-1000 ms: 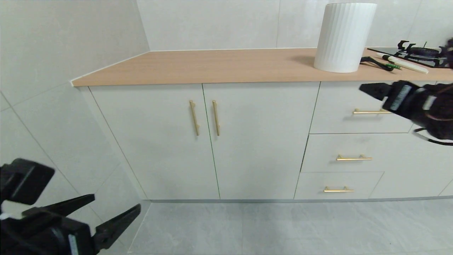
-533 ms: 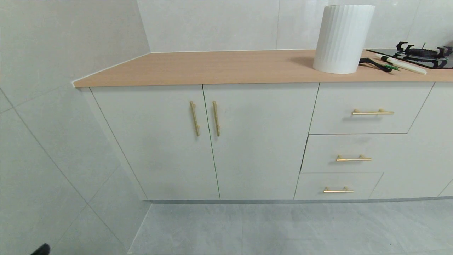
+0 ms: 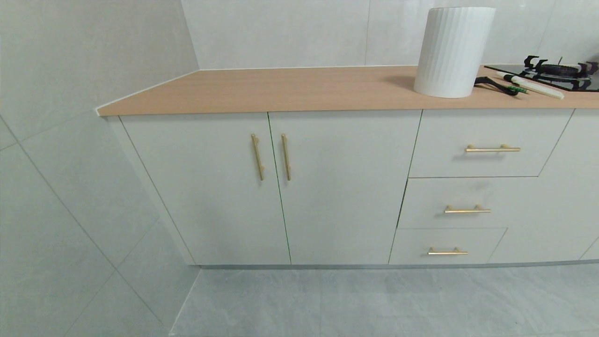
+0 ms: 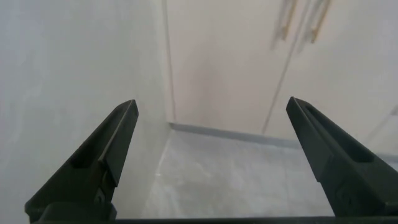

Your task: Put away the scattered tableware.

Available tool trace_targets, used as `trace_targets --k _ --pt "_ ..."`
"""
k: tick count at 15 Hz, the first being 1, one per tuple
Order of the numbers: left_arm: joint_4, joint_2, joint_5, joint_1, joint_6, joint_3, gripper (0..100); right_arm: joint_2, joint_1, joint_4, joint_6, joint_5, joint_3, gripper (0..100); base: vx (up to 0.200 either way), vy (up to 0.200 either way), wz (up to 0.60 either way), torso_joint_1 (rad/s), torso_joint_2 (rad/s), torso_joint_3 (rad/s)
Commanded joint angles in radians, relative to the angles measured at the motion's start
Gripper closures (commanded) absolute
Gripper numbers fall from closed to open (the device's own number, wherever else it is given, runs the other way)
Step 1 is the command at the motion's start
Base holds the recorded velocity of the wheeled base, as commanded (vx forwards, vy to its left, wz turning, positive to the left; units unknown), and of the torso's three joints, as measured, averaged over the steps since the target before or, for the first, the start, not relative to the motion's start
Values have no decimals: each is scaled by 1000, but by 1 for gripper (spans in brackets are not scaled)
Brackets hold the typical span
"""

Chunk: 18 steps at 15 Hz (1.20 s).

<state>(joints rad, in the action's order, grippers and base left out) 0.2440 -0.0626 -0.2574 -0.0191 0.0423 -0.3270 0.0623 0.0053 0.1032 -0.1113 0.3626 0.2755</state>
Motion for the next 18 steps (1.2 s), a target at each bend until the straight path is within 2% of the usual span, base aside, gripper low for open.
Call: trace_targets --k 1,2,3,4,5,6,8,9,10,12,13,15,18 --pt "-2 63 -37 21 -2 59 0 -59 -10 38 1 -2 -84 0 0 0 0 0 0 0" --pt "-25 63 -37 21 -6 100 0 -59 -10 64 -1 -4 -142 0 0 0 0 0 0 0" --pt "-92 63 -36 21 -16 174 0 -59 -10 96 -8 -16 -220 0 0 0 0 0 0 0" --pt "-184 63 -34 21 -30 253 0 -59 -10 115 -19 -48 -266 0 0 0 0 0 0 0" --pt "-287 63 -32 21 -59 327 0 -59 -10 104 -18 -83 -274 0 0 0 0 0 0 0" --pt "-289 63 -11 21 -62 327 0 -59 -10 96 -10 -113 -274 0 0 0 0 0 0 0" --pt "-282 63 29 21 -38 327 0 -59 -10 44 -7 -126 -274 0 0 0 0 0 0 0" --pt "-279 63 118 21 -10 327 0 -59 -10 -54 -5 -148 -274 0 0 0 0 0 0 0" --pt "-272 63 173 21 -19 327 0 -59 -10 -43 1 -166 -274 0 0 0 0 0 0 0" --pt "-249 63 210 21 -62 327 0 -58 -10 -43 4 -192 -276 0 0 0 0 0 0 0" --pt "-247 61 219 21 -70 327 0 -58 -10 -42 -2 -201 -276 0 0 0 0 0 0 0" --pt "-247 63 219 21 -67 327 0 -59 -8 -40 -13 -278 -276 0 0 0 0 0 0 0" --pt "-247 63 214 21 -36 327 0 -59 -10 -54 -11 -416 -274 0 0 0 0 0 0 0"
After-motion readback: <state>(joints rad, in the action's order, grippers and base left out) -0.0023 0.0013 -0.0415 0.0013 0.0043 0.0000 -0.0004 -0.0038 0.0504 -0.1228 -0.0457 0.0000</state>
